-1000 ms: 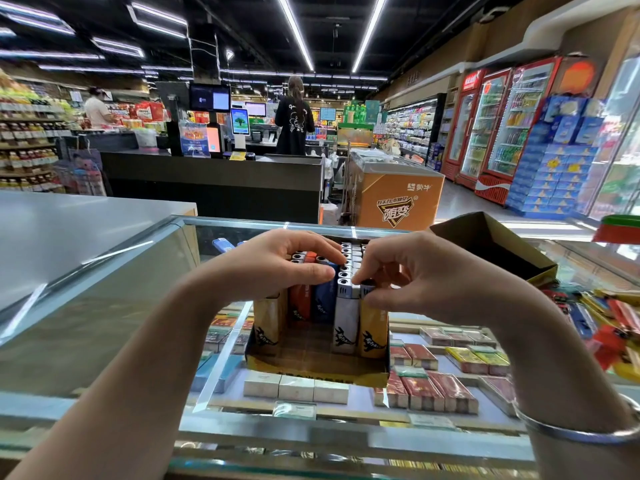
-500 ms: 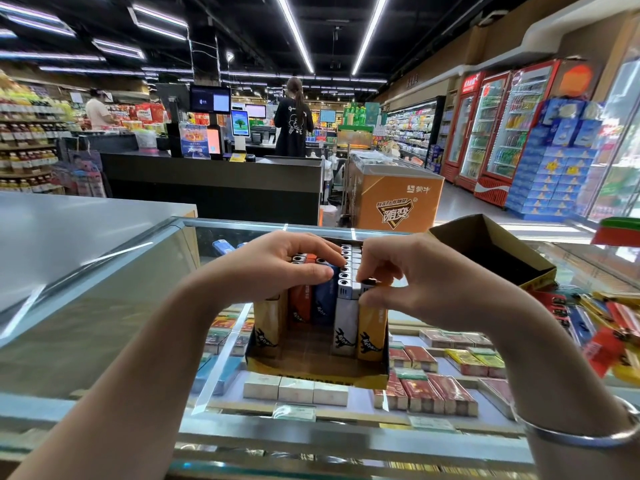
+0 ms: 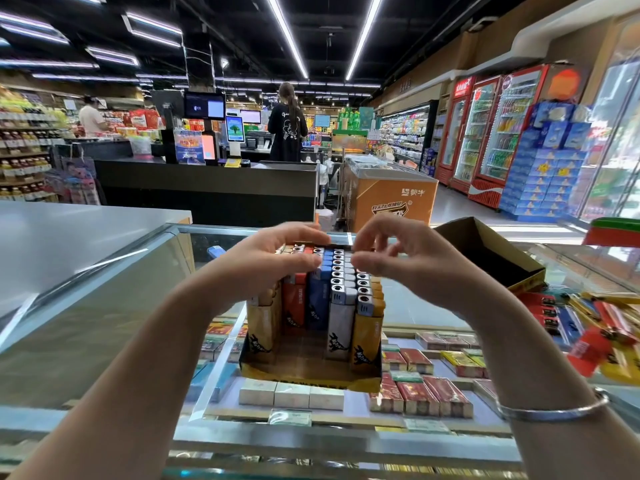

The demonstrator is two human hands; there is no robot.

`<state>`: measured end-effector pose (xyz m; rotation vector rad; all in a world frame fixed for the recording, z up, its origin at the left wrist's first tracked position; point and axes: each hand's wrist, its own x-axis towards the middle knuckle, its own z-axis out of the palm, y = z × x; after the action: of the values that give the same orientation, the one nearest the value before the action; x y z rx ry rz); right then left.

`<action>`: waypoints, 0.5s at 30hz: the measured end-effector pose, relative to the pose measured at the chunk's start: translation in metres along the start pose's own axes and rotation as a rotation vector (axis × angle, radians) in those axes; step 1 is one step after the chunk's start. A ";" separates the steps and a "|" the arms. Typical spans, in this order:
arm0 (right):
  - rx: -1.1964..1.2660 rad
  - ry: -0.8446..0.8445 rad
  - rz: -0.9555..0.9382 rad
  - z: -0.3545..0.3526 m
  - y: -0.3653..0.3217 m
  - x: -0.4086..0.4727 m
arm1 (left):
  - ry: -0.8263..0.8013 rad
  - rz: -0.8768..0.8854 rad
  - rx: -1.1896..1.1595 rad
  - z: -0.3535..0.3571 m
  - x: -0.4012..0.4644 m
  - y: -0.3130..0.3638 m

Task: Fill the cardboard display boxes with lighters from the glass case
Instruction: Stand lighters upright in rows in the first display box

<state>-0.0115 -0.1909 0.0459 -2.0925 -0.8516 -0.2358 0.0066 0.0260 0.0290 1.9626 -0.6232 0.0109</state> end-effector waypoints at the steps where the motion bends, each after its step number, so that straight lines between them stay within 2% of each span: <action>1: 0.007 0.069 0.057 0.001 0.005 0.002 | 0.059 -0.036 -0.024 -0.001 0.002 -0.002; 3: 0.031 0.096 0.226 0.006 0.016 0.007 | 0.175 -0.170 -0.103 -0.002 0.005 -0.004; 6: 0.128 0.009 0.389 0.018 0.024 0.011 | 0.250 -0.305 -0.245 0.000 0.008 -0.005; 10: 0.191 0.036 0.424 0.026 0.027 0.013 | 0.257 -0.305 -0.276 0.009 0.012 -0.003; 15: 0.193 0.047 0.499 0.017 0.031 0.014 | 0.222 -0.295 -0.504 0.012 0.009 0.002</action>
<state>0.0174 -0.1838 0.0216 -2.0334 -0.2911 0.0629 0.0108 0.0116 0.0276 1.5173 -0.1621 -0.1008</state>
